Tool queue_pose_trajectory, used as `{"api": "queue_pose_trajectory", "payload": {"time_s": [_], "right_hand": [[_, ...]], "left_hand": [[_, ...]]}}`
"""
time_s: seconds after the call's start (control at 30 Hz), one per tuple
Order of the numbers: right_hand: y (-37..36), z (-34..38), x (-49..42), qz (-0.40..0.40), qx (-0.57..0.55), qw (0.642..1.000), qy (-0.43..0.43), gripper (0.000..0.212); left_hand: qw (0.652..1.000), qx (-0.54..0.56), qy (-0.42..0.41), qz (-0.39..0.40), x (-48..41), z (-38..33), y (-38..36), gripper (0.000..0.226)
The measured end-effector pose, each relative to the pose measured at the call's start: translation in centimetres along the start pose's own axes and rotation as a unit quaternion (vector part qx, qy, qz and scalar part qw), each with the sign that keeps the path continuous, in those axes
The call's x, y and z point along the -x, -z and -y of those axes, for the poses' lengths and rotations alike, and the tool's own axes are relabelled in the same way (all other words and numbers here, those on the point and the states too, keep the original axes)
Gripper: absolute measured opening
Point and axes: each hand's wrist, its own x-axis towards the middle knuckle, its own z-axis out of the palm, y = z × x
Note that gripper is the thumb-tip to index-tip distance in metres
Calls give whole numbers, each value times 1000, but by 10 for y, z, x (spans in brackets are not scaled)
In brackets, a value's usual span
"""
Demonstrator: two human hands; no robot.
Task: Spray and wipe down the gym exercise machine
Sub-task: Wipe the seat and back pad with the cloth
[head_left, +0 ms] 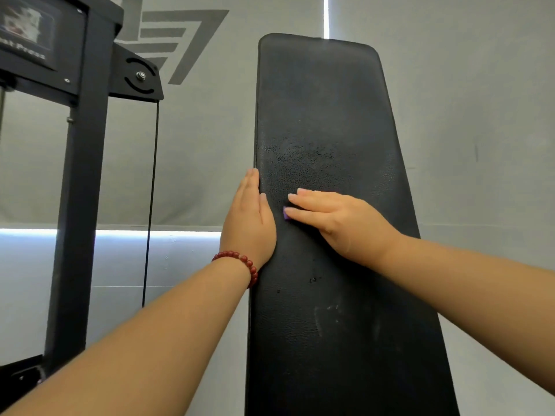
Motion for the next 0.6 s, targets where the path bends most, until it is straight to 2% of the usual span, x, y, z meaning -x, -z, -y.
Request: {"api": "queue_pose_trajectory", "payload": {"time_s": [0.1,0.2,0.27,0.37,0.47,0.53,0.6], "right_hand": [[4,-24,-6,-7,33,998,-48,43],[3,-30,-6,-46,30,986,-158,50],[-1,-19,12,-57,23,986,-155,48],[6,-7,37,-24,3,995,-99,41],[13,-24,42,-4,20,998,-64,45],[14,-37,37,-28,44,992,-119,46],[10,-38,32,-57,46,978,-194,46]], "left_hand": [[989,-121,-76,32,-3,-5,1,55],[949,-246,-184,66,-3,-12,1,57],[925,-290,-231,80,-4,-14,0,56],[909,-328,-239,92,-4,-14,-2,58],[897,-356,-246,90,-3,-16,-4,57],[889,-370,-253,96,-3,-19,-4,57],[882,-391,-230,131,-1,-28,-2,67]]}}
